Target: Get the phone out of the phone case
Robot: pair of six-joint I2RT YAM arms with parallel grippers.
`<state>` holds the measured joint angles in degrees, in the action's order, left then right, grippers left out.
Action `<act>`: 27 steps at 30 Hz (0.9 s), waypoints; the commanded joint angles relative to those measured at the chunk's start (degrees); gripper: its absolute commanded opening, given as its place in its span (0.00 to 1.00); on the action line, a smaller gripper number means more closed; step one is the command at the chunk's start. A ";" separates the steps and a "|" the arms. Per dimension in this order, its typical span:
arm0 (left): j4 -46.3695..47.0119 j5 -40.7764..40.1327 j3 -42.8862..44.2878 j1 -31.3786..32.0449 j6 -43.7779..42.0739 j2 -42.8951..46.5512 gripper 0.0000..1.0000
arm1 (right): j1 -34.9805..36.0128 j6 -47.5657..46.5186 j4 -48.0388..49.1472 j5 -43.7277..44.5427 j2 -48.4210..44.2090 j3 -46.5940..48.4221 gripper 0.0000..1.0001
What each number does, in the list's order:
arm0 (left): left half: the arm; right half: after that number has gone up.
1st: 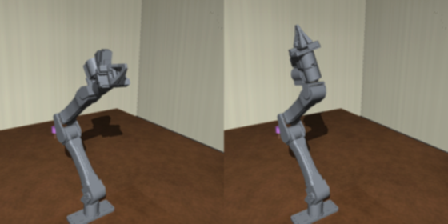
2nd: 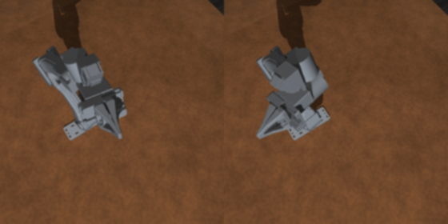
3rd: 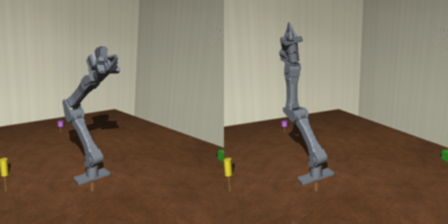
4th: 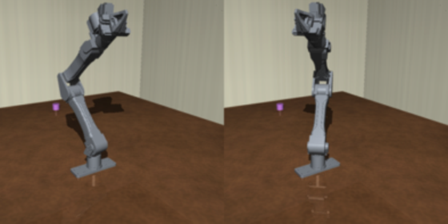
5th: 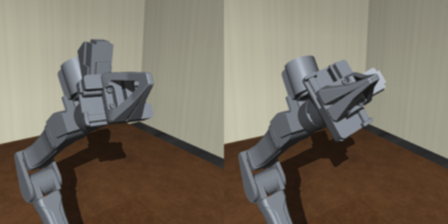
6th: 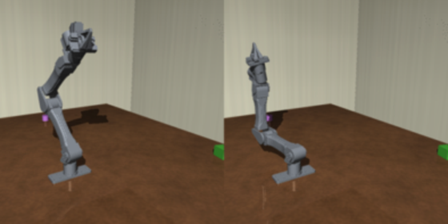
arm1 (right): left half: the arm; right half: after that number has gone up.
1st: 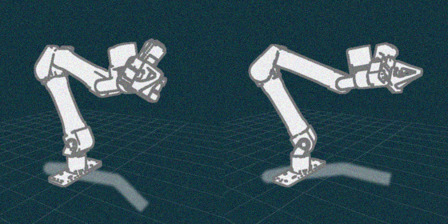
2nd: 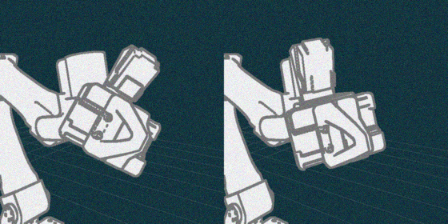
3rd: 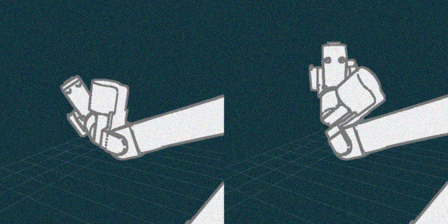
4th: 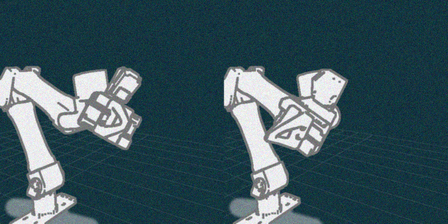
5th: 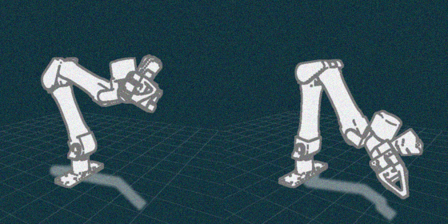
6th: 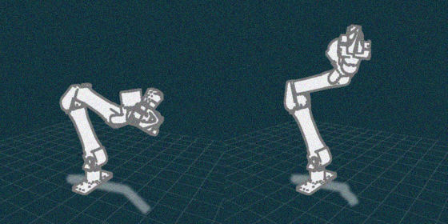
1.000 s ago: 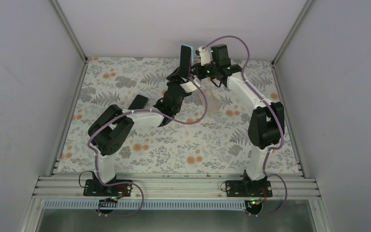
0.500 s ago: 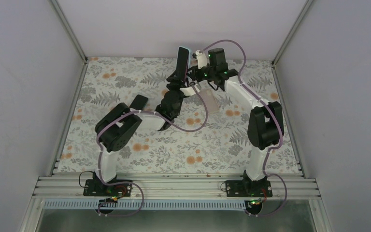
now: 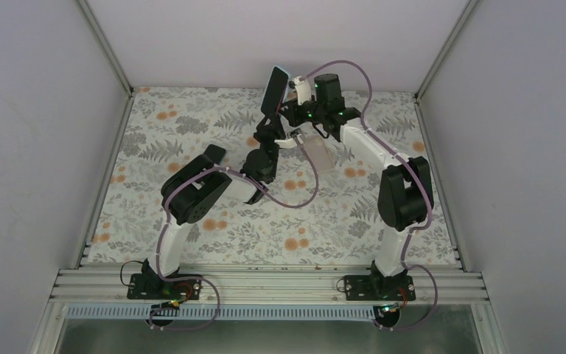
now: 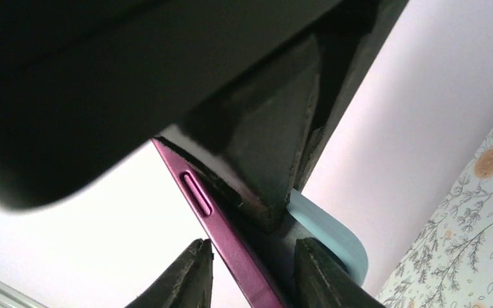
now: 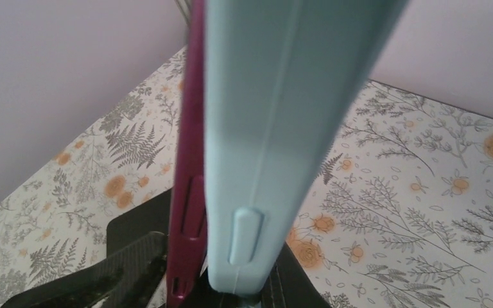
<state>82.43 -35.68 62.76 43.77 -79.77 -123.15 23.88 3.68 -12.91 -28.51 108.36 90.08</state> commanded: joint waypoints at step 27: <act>-17.07 -2.57 -9.09 -1.23 17.72 27.19 0.02 | -0.50 -13.15 -16.66 18.00 -0.69 2.33 0.03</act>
<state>64.10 -36.67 52.97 43.38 -67.44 -101.14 23.09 -3.64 -22.76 -16.23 107.94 95.33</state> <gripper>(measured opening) 0.095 0.055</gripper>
